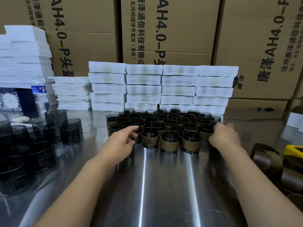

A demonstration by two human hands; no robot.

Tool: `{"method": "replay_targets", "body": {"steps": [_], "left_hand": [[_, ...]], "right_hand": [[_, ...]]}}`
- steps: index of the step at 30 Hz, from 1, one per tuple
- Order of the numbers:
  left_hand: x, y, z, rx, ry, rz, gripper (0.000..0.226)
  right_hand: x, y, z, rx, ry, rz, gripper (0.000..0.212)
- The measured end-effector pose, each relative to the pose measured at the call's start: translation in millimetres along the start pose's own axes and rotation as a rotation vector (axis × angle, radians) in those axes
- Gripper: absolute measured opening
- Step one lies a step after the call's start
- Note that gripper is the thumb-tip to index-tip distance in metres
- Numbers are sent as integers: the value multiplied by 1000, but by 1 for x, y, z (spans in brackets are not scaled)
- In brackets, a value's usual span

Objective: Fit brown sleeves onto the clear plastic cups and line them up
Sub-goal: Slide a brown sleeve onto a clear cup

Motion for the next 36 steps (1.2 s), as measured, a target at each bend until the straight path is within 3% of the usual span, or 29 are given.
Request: {"method": "replay_targets", "body": {"steps": [5, 8, 12, 16, 19, 21, 23, 24, 27, 29, 32, 36], "left_hand": [[-2, 3, 1, 166, 8, 9, 47], [-4, 1, 1, 257, -41, 4, 45], [-2, -1, -1, 244, -76, 111, 51], [1, 1, 3, -87, -63, 309, 46], [5, 2, 9, -585, 54, 358, 39], [5, 2, 15, -901, 116, 303, 6], [3, 2, 18, -1107, 158, 201, 57], [2, 1, 18, -1169, 143, 184, 64], [4, -1, 19, -1240, 148, 34, 22], [4, -3, 23, -1377, 196, -43, 8], [3, -12, 24, -1462, 261, -104, 22], [-1, -22, 26, -1349, 315, -268, 35]], "right_hand": [[-8, 7, -10, 313, 182, 231, 22], [-12, 7, -16, 490, 206, 209, 15], [-12, 3, -19, 697, 236, 183, 26], [-16, -5, -33, 1228, 252, -110, 25], [-25, -14, -44, 1265, 324, -165, 18], [-34, -20, -52, 1242, 362, -174, 16], [-42, -25, -59, 1269, 403, -256, 15], [-47, -27, -62, 1288, 420, -296, 15], [-62, -33, -71, 1320, 457, -325, 16], [-71, -37, -76, 1320, 498, -278, 18], [-84, -42, -81, 1284, 574, -201, 17], [-92, -45, -86, 1285, 645, -130, 19]]}}
Point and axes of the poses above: each hand's wrist, its own x-axis towards the middle knuckle, its own y-axis out of the back of the hand, z = x × y, the point moved 1 cm from there along x, towards the middle knuckle, and after that the axes turned 8 degrees about -z, right-handed, at the moved point
